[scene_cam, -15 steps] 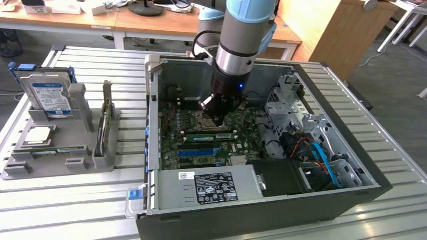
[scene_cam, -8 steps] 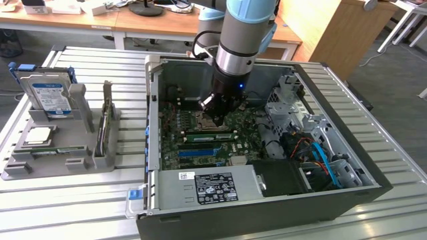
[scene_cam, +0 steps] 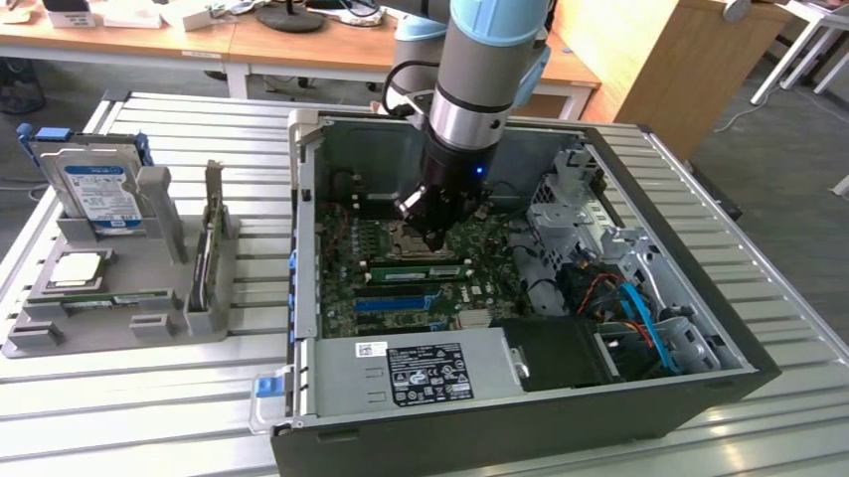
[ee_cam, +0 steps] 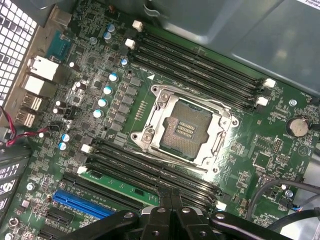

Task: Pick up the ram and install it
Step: 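Press down the ram until it locks into place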

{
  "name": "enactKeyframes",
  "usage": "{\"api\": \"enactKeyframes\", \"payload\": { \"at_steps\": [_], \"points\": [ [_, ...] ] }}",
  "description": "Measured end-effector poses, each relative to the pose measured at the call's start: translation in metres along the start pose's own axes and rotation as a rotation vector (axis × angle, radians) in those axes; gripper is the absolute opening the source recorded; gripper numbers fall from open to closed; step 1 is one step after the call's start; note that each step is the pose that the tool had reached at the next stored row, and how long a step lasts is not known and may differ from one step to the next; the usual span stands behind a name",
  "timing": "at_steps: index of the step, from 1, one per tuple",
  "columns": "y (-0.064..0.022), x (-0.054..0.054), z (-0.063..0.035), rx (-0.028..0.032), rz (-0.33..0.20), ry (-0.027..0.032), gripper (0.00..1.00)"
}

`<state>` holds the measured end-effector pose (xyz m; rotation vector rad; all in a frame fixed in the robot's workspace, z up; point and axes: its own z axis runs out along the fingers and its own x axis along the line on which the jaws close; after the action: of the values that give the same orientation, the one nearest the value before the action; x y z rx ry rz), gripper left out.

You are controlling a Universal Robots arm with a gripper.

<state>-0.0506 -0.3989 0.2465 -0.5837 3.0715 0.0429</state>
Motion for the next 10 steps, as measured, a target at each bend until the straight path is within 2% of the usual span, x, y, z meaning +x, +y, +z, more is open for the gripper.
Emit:
{"api": "enactKeyframes", "payload": {
  "at_steps": [5,10],
  "points": [
    [0.0000,0.0000,0.0000,0.0004,0.019,-0.0005,0.10],
    [0.0000,0.0000,0.0001,0.0017,0.084,-0.0020,0.10]
  ]
}}
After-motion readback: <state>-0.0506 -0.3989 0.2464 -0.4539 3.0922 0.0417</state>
